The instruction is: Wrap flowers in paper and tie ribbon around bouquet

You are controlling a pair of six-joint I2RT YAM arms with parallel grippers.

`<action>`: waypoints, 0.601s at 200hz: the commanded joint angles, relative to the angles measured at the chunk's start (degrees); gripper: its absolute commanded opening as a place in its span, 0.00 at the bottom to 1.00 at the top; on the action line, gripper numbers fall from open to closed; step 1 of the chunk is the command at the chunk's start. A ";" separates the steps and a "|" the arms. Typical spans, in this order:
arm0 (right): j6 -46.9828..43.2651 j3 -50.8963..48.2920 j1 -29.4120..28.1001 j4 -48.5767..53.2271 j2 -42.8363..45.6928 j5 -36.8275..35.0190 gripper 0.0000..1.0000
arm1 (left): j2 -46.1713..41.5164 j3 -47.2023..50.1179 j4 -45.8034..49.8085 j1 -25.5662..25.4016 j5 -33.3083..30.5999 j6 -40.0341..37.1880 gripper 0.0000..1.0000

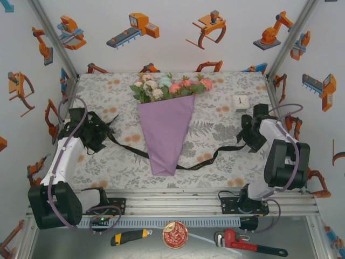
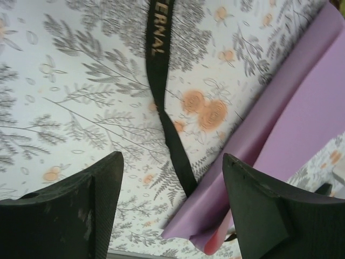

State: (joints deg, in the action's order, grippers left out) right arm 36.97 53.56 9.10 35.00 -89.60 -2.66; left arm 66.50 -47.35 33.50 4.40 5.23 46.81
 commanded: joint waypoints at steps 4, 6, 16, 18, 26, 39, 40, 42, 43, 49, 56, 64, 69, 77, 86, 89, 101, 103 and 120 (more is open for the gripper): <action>-6.31 3.96 1.10 -4.11 -4.52 4.22 0.35 | 1.48 0.25 0.67 2.26 -1.41 -4.48 0.73; -6.81 4.37 1.14 -4.21 -4.88 4.41 0.30 | 1.73 0.18 0.38 2.40 -1.46 -4.80 0.74; -8.46 6.02 1.10 -4.07 -6.34 3.93 0.10 | 3.25 -0.10 -1.33 3.01 -2.05 -6.23 0.79; -8.53 6.31 1.09 -4.02 -6.50 3.74 0.07 | 3.63 -0.10 -1.57 3.12 -2.39 -6.32 0.81; -9.13 7.30 1.17 -3.81 -7.00 3.06 0.00 | 5.33 -0.64 -2.66 3.75 -3.34 -6.78 0.85; -9.88 8.98 1.36 -3.45 -6.63 3.29 0.00 | 9.11 -2.20 -5.29 4.79 -3.43 -8.01 0.90; -9.98 8.98 1.36 -3.45 -6.55 3.45 0.00 | 9.45 -2.29 -5.46 4.85 -3.41 -8.12 0.90; -10.05 9.21 1.38 -3.45 -6.33 3.58 0.00 | 10.03 -2.61 -5.83 4.96 -3.44 -8.28 0.90; -10.15 9.21 1.37 -3.45 -6.26 3.85 0.00 | 10.44 -2.81 -6.00 5.03 -3.46 -8.39 0.90; -10.29 9.73 1.36 -3.51 -5.55 4.79 0.00 | 12.55 -3.96 -6.94 5.40 -3.48 -8.80 0.90; -10.25 10.39 1.27 -3.52 -4.48 6.09 0.00 | 15.32 -5.66 -7.53 5.81 -3.38 -9.24 0.90; -10.17 10.87 1.20 -3.81 -2.97 8.28 0.00 | 18.40 -7.84 -7.95 6.18 -3.40 -9.61 0.89; -10.03 10.99 1.13 -4.11 -1.89 9.56 0.00 | 20.18 -9.29 -8.12 6.39 -3.46 -10.02 0.88; -9.54 10.80 0.84 -5.08 0.20 11.41 0.00 | 22.69 -11.75 -8.20 6.73 -3.91 -10.47 0.85; -8.83 10.37 0.32 -6.69 2.57 13.42 0.00 | 24.95 -14.43 -8.31 7.15 -4.30 -10.89 0.82; -8.60 10.04 0.06 -7.38 3.26 13.99 0.00 | 25.59 -15.25 -8.35 7.31 -4.45 -10.98 0.82; -7.91 9.12 -1.02 -9.24 5.11 15.52 0.00 | 27.92 -18.28 -8.49 8.09 -4.33 -11.06 0.79; -7.82 9.04 -1.19 -9.36 5.42 15.76 0.00 | 28.25 -18.78 -8.48 8.25 -4.39 -11.00 0.79; -6.82 8.24 -2.53 -9.98 6.84 16.36 0.00 | 30.59 -22.32 -8.19 9.62 -3.69 -10.28 0.76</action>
State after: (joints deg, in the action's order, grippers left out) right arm 28.67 62.52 8.56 27.68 -85.34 9.63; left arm 95.13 -64.82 26.06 12.14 1.96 37.80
